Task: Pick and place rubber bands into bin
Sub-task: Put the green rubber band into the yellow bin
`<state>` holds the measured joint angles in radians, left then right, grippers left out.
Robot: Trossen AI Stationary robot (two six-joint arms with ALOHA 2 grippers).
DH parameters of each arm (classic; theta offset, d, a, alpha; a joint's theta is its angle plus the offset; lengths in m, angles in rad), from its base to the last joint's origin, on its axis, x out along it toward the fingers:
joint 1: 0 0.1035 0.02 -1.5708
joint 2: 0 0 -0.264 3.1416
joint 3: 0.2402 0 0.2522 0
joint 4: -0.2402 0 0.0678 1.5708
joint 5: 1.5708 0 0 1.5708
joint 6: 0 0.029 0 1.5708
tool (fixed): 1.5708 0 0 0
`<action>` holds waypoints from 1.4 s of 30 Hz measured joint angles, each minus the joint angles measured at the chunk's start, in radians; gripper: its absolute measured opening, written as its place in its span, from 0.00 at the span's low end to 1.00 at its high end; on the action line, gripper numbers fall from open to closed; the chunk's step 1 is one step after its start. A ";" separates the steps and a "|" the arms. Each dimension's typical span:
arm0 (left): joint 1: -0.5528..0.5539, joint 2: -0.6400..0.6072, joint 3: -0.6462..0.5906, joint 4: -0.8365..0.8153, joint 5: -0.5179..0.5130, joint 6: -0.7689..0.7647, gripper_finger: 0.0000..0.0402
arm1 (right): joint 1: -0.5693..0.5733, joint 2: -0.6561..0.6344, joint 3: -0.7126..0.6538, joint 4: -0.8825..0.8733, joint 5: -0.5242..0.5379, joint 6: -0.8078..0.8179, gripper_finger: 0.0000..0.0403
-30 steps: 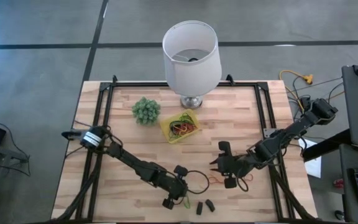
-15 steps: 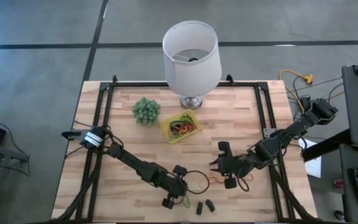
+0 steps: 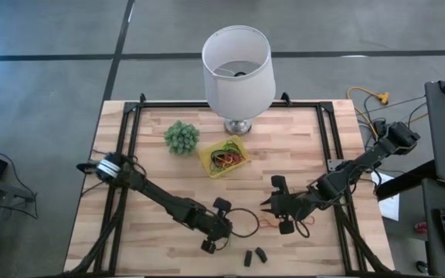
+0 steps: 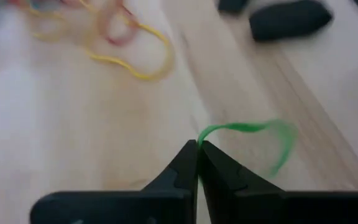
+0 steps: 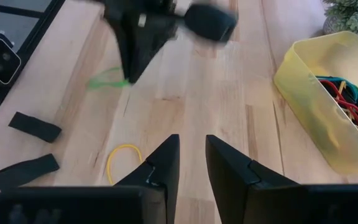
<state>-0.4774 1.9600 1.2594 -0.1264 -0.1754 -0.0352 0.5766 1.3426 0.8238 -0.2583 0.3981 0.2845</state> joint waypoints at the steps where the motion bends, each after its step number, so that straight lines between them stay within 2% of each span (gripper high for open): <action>1: 0.000 -0.022 0.000 -0.015 -0.022 0.004 0.00 | 0.000 0.000 0.000 -0.001 0.000 0.000 0.18; 6: 0.002 -0.120 -0.010 -0.114 -0.146 0.028 0.00 | 0.000 0.000 -0.002 -0.009 0.000 0.002 0.19; 11: 0.020 -0.217 -0.011 -0.199 -0.314 0.098 0.00 | 0.000 0.000 -0.003 -0.016 0.000 0.003 0.17; 17: 0.105 -0.295 -0.030 -0.278 -0.442 0.169 0.00 | 0.000 -0.001 -0.005 -0.015 0.000 0.004 0.18; 27: 0.336 -0.302 -0.046 -0.310 -0.452 0.234 0.00 | 0.000 -0.001 -0.011 -0.016 0.000 0.003 0.17; 33: 0.456 -0.302 -0.108 -0.311 -0.429 0.228 0.00 | 0.000 -0.001 -0.016 -0.017 0.001 0.000 0.16; 37: 0.500 -0.302 -0.142 -0.301 -0.380 0.176 0.00 | -0.001 -0.001 -0.024 -0.017 0.002 0.000 0.16; 42: 0.502 -0.304 -0.155 -0.301 -0.374 0.149 0.00 | -0.001 -0.001 -0.027 -0.016 0.015 -0.006 0.16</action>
<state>0.0246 1.6564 1.1046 -0.4278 -0.5491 0.1139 0.5758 1.3418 0.7963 -0.2740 0.4130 0.2785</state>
